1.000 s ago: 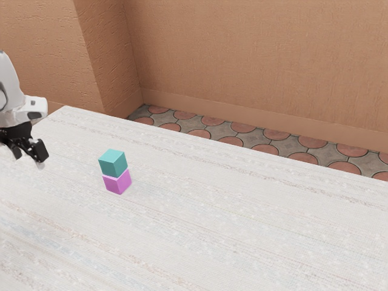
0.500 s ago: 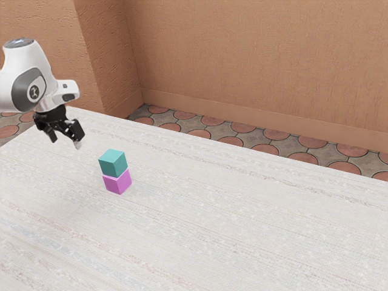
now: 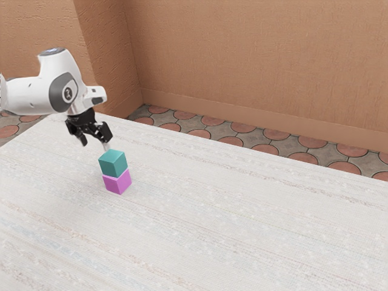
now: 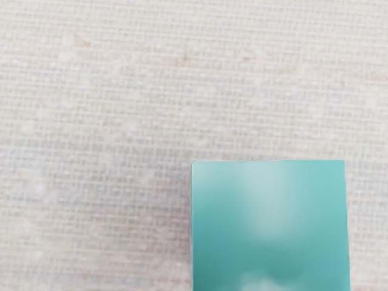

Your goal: Pick up the blue block with one arm, and put the blue block on the table with one arm

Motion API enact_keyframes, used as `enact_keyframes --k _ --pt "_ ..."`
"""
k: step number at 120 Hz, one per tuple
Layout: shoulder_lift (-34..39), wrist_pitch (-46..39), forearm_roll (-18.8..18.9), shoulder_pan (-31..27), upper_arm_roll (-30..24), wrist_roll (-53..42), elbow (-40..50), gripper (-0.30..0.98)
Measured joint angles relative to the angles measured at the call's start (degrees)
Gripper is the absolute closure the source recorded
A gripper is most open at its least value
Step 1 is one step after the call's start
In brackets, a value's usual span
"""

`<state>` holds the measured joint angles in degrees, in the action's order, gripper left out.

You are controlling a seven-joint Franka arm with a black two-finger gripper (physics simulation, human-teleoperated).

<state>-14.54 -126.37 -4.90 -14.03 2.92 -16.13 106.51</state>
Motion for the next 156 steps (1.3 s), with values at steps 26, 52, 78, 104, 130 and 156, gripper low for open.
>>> enact_keyframes --k 26,52,78,104,130,156 --pt "-4.91 5.59 -1.02 1.64 0.26 0.42 -6.52 0.00" --pt "-8.77 12.80 0.89 2.07 0.41 0.99 -12.65 0.00" --pt "-10.99 16.22 1.69 2.16 0.42 1.29 -14.97 0.00" --pt "-11.46 17.39 1.72 2.73 0.33 1.65 -15.04 0.00" --pt "-12.26 17.77 1.80 2.63 0.41 2.15 -14.66 0.00" --pt "-13.20 16.72 2.12 2.78 0.42 2.94 -15.14 0.00"
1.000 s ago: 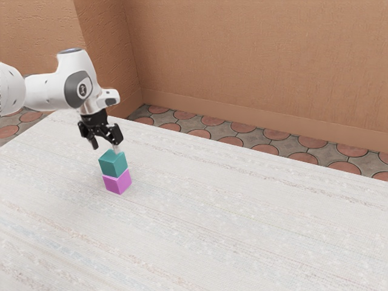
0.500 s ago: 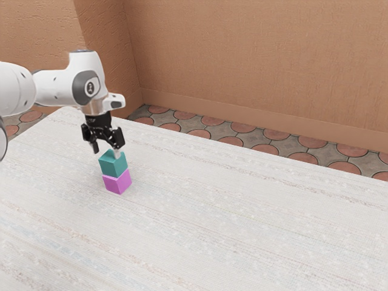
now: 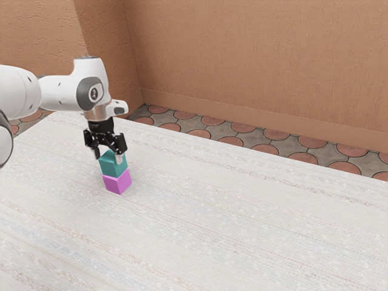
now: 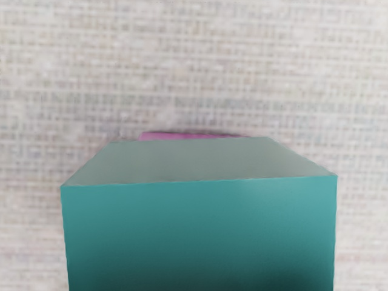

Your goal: Pick up the blue block with one arm, and put the blue block on the table with one arm

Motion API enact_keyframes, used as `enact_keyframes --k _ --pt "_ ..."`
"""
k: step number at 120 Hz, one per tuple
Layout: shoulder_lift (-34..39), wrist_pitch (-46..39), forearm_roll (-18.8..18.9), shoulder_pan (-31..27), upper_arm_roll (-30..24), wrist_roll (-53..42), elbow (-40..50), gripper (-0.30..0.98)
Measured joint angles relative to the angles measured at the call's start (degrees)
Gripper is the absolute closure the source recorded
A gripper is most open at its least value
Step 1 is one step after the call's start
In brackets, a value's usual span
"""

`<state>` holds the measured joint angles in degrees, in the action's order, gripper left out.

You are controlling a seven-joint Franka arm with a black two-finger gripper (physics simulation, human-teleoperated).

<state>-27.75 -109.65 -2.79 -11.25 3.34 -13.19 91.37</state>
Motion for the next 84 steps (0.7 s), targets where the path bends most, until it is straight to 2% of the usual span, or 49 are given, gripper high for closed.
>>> enact_keyframes --k 42,84 --pt "0.24 -8.17 -0.84 -0.32 0.00 1.08 3.64 0.00" --pt "0.21 -11.01 -1.60 -0.42 0.08 1.77 4.62 0.00"
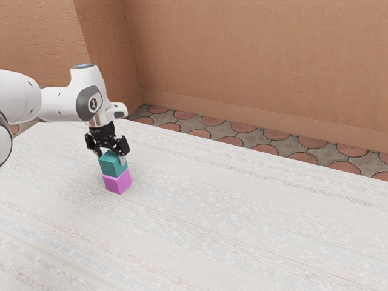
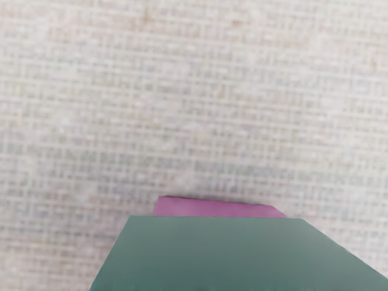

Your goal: Pick up the blue block with one arm, and put the blue block on the table with one arm

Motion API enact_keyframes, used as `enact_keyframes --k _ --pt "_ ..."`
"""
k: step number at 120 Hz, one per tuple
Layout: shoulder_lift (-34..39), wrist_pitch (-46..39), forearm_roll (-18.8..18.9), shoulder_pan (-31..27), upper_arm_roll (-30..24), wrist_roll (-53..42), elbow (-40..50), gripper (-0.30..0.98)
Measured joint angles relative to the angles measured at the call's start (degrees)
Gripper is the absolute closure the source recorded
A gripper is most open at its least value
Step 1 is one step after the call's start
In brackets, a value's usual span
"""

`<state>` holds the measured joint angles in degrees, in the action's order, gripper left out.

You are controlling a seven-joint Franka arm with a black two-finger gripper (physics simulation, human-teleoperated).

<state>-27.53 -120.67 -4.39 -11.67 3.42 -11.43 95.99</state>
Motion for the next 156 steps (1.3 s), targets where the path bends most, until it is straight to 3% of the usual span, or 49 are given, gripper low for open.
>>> enact_keyframes --k 125,143,156 --pt "1.21 -1.45 -0.24 1.12 0.74 0.65 2.38 0.00" --pt "1.28 -1.71 -0.60 1.41 0.71 0.67 2.30 0.23" --pt "1.34 -1.84 -0.50 1.41 0.72 0.80 2.31 0.31"
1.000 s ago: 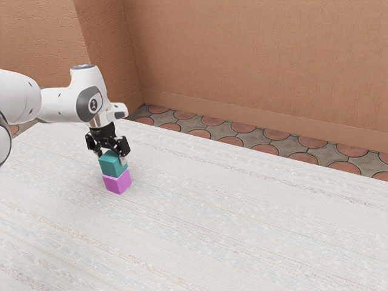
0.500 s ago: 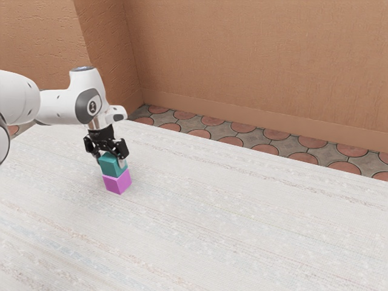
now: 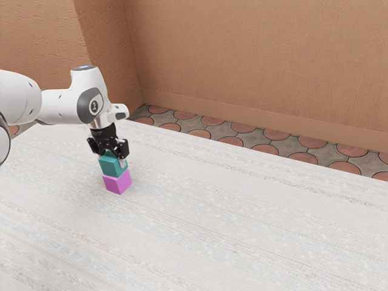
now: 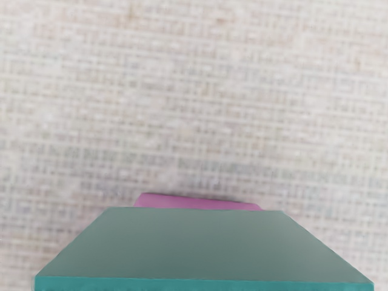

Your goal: Pick up the blue block with one arm, and put the blue block on the table with one arm

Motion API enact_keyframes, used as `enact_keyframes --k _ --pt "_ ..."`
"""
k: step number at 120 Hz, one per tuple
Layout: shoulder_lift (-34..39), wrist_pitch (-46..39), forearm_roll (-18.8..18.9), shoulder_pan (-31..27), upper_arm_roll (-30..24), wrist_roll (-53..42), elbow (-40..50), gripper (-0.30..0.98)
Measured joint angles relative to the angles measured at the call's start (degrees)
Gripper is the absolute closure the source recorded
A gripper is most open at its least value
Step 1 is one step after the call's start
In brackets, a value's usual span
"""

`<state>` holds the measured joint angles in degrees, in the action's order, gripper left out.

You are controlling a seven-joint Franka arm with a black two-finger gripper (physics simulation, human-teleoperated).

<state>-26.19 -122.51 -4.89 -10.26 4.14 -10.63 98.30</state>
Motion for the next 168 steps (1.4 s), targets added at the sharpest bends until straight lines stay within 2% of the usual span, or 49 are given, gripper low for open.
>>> enact_keyframes --k 22,45,61,120,145,168 --pt "1.36 -0.14 0.57 1.89 0.05 0.51 -0.27 0.35" --pt "-1.84 -0.19 0.38 12.49 0.09 1.56 -6.21 0.34" --pt "-5.25 -0.23 -1.21 16.48 -0.17 2.26 -9.04 0.34" --pt "-8.56 -0.26 -4.14 17.89 -0.39 3.95 -9.08 0.33" --pt "-8.51 -0.11 -4.92 17.76 -0.31 3.71 -9.16 0.14" --pt "-4.72 0.53 -3.42 17.82 0.98 3.19 -9.11 0.06"
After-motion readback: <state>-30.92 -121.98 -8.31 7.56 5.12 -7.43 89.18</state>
